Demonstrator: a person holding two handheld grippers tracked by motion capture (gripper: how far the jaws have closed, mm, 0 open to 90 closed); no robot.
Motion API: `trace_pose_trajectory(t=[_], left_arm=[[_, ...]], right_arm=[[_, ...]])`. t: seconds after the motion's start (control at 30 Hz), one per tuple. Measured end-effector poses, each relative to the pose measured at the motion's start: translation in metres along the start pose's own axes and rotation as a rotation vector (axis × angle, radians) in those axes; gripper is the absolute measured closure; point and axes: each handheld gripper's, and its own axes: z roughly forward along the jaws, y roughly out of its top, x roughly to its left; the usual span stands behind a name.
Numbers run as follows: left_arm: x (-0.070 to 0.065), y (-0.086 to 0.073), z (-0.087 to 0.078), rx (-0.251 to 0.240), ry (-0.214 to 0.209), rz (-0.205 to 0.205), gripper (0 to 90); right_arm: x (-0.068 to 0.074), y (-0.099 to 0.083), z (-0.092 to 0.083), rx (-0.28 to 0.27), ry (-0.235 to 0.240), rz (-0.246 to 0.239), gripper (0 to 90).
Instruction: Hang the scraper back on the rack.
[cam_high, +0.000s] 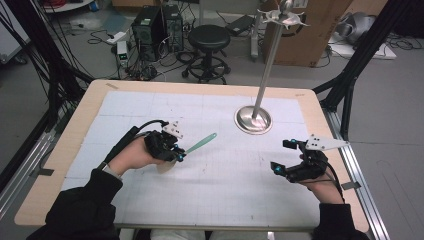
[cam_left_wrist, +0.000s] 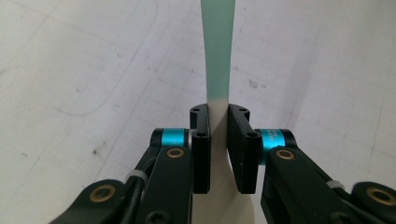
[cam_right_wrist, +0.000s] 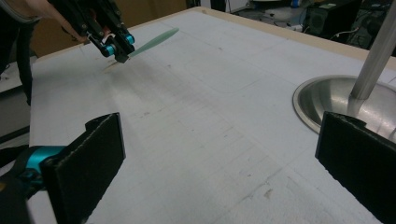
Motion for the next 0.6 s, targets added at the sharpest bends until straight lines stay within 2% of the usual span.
trace_pose_trajectory(t=[0.13,0.33,0.37,0.47,0.53,0.6], left_arm=[[0.002,0.002,0.000,-0.095,-0.022,-0.019,79.9],[0.005,0.012,-0.009,-0.303,0.003,-0.073,80.0],[0.006,0.014,-0.011,-0.339,0.002,-0.092,80.0],[0.007,0.022,-0.016,-0.408,0.044,-0.084,80.1],[0.007,0.027,-0.021,-0.455,0.035,-0.090,80.1],[0.009,0.033,-0.024,-0.477,0.030,-0.093,80.1]], right_arm=[[-0.001,0.001,-0.001,-0.009,-0.001,-0.002,0.5],[-0.001,0.002,-0.002,-0.012,-0.004,-0.003,0.5],[-0.001,0.002,-0.002,-0.011,-0.004,-0.003,0.5],[-0.001,0.002,-0.002,-0.016,-0.005,-0.009,0.5],[-0.001,0.002,-0.001,-0.010,-0.002,-0.004,0.5],[-0.001,0.002,-0.001,-0.011,-0.002,-0.009,0.4]])
